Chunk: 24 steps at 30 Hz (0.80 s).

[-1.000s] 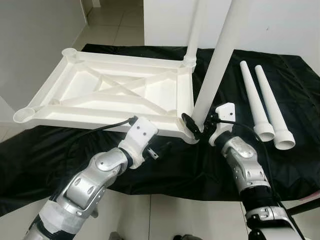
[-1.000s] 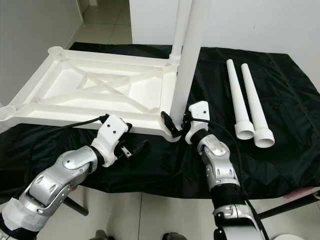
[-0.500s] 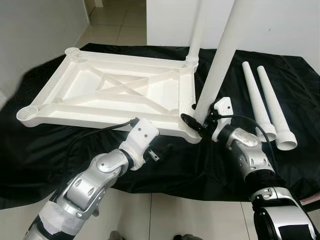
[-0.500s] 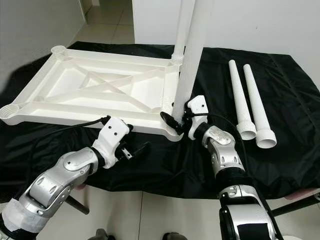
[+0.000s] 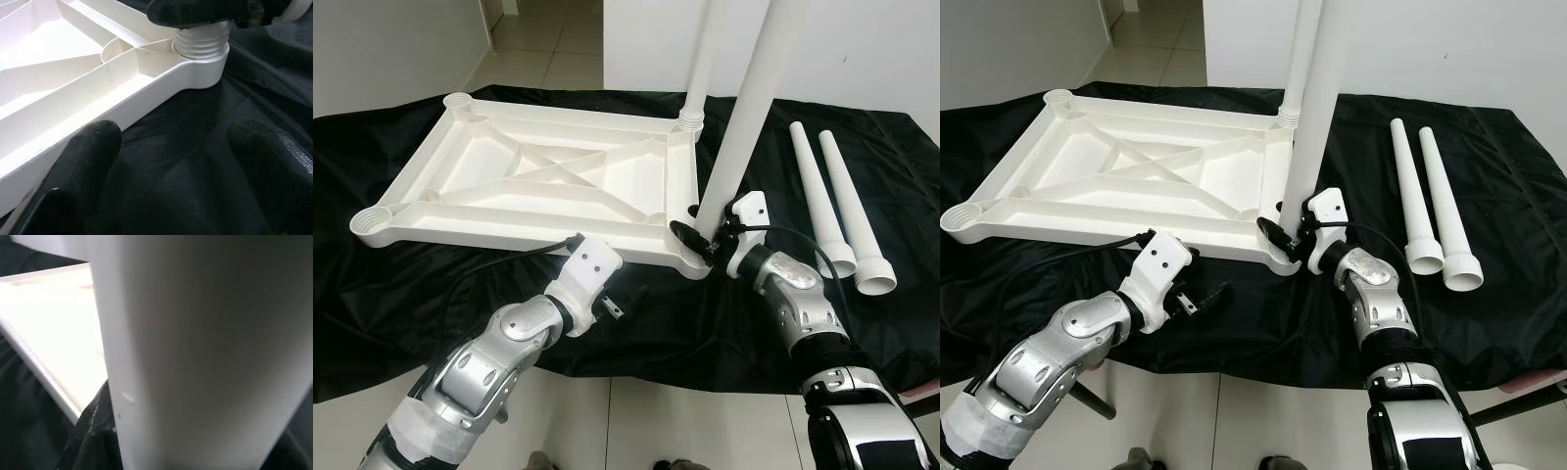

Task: Building children table

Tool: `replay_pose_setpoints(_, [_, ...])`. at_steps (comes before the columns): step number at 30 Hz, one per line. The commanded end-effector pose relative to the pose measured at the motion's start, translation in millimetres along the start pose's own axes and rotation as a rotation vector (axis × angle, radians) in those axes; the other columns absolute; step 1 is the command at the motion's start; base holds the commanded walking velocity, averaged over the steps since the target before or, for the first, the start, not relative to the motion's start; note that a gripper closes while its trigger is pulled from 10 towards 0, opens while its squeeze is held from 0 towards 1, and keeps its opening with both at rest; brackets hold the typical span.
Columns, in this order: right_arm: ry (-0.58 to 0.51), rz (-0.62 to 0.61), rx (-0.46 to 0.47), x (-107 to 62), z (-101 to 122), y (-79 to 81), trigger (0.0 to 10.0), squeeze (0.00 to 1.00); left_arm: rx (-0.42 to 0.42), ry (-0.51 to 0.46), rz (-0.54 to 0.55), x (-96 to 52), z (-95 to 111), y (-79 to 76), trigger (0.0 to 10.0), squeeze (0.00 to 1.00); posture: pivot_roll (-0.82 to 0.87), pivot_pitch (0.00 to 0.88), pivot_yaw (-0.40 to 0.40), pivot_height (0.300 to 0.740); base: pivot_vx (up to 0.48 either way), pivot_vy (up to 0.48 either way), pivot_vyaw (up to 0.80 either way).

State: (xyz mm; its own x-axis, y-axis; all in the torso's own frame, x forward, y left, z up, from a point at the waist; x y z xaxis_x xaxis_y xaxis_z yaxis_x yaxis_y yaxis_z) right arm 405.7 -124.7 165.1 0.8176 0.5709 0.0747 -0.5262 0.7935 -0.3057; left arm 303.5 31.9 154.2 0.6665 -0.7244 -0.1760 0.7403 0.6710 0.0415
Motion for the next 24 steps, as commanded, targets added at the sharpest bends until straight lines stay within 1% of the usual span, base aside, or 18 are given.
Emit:
replay_pose_setpoints(1, [0.055, -0.063, 0.028, -4.5, -13, -1.7, 10.0, 0.00, 0.005, 0.023, -0.100, -1.9, -3, -13.9, 10.0, 0.00, -0.02, 0.099, -0.014, 0.740, 0.000, 0.000, 0.00])
replay_pose_setpoints(2, [0.055, -0.063, 0.028, -4.5, -13, -1.7, 10.0, 0.00, 0.005, 0.023, -0.100, -1.9, -3, -13.9, 10.0, 0.00, -0.02, 0.099, -0.014, 0.740, 0.000, 0.000, 0.00])
replay_pose_setpoints(3, [0.050, -0.101, 0.049, -2.8, -11, 3.4, 10.0, 0.00, 0.004, 0.023, -0.101, -1.5, -4, -14.5, 10.0, 0.00, -0.02, 0.098, -0.013, 0.740, 0.000, 0.000, 0.00])
replay_pose_setpoints(4, [0.050, -0.101, 0.049, -2.8, -11, 3.4, 10.0, 0.00, 0.004, 0.023, -0.101, -1.5, -4, -14.5, 10.0, 0.00, -0.02, 0.098, -0.013, 0.740, 0.000, 0.000, 0.00])
replay_pose_setpoints(5, [0.047, -0.143, 0.067, -2.0, -9, 6.2, 10.0, 0.00, 0.003, 0.023, -0.103, -1.1, -4, -15.3, 10.0, 0.00, -0.02, 0.096, -0.016, 0.740, 0.000, 0.000, 0.00])
replay_pose_setpoints(6, [0.047, -0.143, 0.067, -2.0, -9, 6.2, 10.0, 0.00, 0.003, 0.023, -0.103, -1.1, -4, -15.3, 10.0, 0.00, -0.02, 0.096, -0.016, 0.740, 0.000, 0.000, 0.00])
replay_pose_setpoints(7, [0.054, -0.213, 0.095, -1.6, -8, 6.2, 10.0, 0.00, 0.002, 0.023, -0.105, -0.8, -4, -15.8, 10.0, 0.00, -0.03, 0.093, -0.016, 0.740, 0.000, 0.000, 0.00])
replay_pose_setpoints(8, [0.054, -0.213, 0.095, -1.6, -8, 6.2, 10.0, 0.00, 0.002, 0.023, -0.105, -0.8, -4, -15.8, 10.0, 0.00, -0.03, 0.093, -0.016, 0.740, 0.000, 0.000, 0.00])
replay_pose_setpoints(11, [0.094, -0.370, 0.138, -4.9, -11, 5.0, 10.0, 0.00, 0.005, 0.024, -0.105, -0.7, -5, -15.5, 10.0, 0.00, -0.02, 0.087, -0.019, 0.740, 0.000, 0.000, 0.00])
replay_pose_setpoints(13, [0.117, -0.450, 0.148, -8.5, -13, 6.7, 10.0, 0.00, 0.006, 0.023, -0.105, -0.9, -4, -15.1, 10.0, 0.00, -0.03, 0.084, -0.019, 0.740, 0.000, 0.000, 0.00])
replay_pose_setpoints(14, [0.117, -0.450, 0.148, -8.5, -13, 6.7, 10.0, 0.00, 0.006, 0.023, -0.105, -0.9, -4, -15.1, 10.0, 0.00, -0.03, 0.084, -0.019, 0.740, 0.000, 0.000, 0.00])
replay_pose_setpoints(15, [0.109, -0.531, 0.137, -12.7, -12, 8.9, 10.0, 0.00, 0.007, 0.023, -0.105, -0.8, -5, -15.3, 10.0, 0.00, -0.03, 0.081, -0.020, 0.740, 0.000, 0.000, 0.00])
replay_pose_setpoints(16, [0.102, -0.585, 0.128, -16.0, -10, 10.4, 10.0, 0.00, 0.008, 0.023, -0.106, -0.7, -5, -15.5, 10.0, 0.00, -0.03, 0.081, -0.020, 0.740, 0.000, 0.000, 0.00])
replay_pose_setpoints(18, [0.102, -0.585, 0.128, -16.0, -10, 10.4, 10.0, 0.00, 0.008, 0.023, -0.106, -0.7, -5, -15.5, 10.0, 0.00, -0.03, 0.081, -0.020, 0.740, 0.000, 0.000, 0.00])
replay_pose_setpoints(19, [0.125, -0.648, 0.168, -18.5, -12, 17.9, 10.0, 0.00, 0.004, 0.020, -0.114, -0.3, -4, -17.7, 10.0, 0.00, -0.02, 0.079, -0.021, 0.740, 0.000, 0.000, 0.00])
replay_pose_setpoints(20, [0.125, -0.648, 0.168, -18.5, -12, 17.9, 10.0, 0.00, 0.004, 0.020, -0.114, -0.3, -4, -17.7, 10.0, 0.00, -0.02, 0.079, -0.021, 0.740, 0.000, 0.000, 0.00])
replay_pose_setpoints(21, [0.128, -0.638, 0.177, -16.2, -10, 23.0, 10.0, 0.00, -0.007, 0.013, -0.123, -0.2, -2, -19.7, 10.0, 0.00, -0.02, 0.076, -0.022, 0.740, 0.000, 0.000, 0.00])
replay_pose_setpoints(24, [0.135, -0.625, 0.191, -14.6, -9, 26.9, 10.0, 0.00, -0.018, 0.008, -0.132, -0.2, -1, -20.9, 10.0, 0.00, -0.02, 0.073, -0.022, 0.740, 0.000, 0.000, 0.00])
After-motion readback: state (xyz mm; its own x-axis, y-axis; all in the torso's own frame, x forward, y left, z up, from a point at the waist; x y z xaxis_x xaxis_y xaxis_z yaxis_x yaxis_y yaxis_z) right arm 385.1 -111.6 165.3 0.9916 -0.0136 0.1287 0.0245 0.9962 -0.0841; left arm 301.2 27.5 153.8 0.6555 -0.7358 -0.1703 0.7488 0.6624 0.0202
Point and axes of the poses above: a point about 5 cm out from each wrist's last joint towards the gripper, its own x axis pointing out of the wrist towards the gripper, its own z axis along the axis of the wrist's last joint, y = z × x, the point moved 6 cm from there along x, pointing out of the wrist towards the gripper, and after that the axes turned 9 degrees about -x, right-handed, at the moved point
